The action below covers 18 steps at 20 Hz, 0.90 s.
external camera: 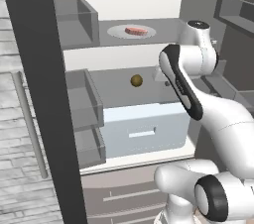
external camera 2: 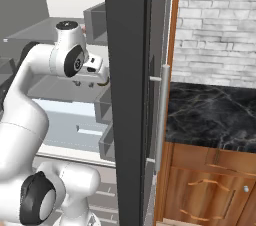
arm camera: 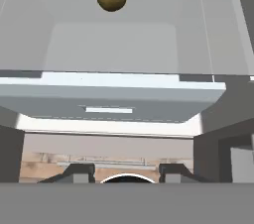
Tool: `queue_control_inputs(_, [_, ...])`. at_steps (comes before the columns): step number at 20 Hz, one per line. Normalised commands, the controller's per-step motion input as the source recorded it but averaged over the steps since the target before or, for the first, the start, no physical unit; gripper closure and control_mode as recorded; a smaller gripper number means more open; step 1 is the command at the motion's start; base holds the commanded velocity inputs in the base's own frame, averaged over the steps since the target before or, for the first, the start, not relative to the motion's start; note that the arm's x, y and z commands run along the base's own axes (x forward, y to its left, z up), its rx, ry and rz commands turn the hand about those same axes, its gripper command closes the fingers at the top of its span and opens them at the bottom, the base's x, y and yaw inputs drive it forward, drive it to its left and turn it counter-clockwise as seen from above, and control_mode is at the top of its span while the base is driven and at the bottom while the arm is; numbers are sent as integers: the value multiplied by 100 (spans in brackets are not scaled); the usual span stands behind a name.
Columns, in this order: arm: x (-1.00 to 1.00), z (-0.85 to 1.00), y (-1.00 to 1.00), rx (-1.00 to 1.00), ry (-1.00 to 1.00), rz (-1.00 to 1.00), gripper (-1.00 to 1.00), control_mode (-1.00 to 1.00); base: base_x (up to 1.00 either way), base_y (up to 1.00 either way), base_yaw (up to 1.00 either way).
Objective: Transport the steak from the fridge to the microwave and turn on the microwave.
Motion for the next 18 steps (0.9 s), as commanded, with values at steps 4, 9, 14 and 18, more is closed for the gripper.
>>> queue_control_inputs(4, [-22,-1,-2,0,-10,2,-100,-100,0,0,0])
queue_control_inputs(9, [-41,3,0,0,-23,3,-100,-100,0,0,0])
queue_control_inputs(14, [-17,30,1,0,-27,0,-100,-100,0,0,0])
queue_control_inputs(18, [0,53,4,0,-22,0,-100,-100,0,0,0])
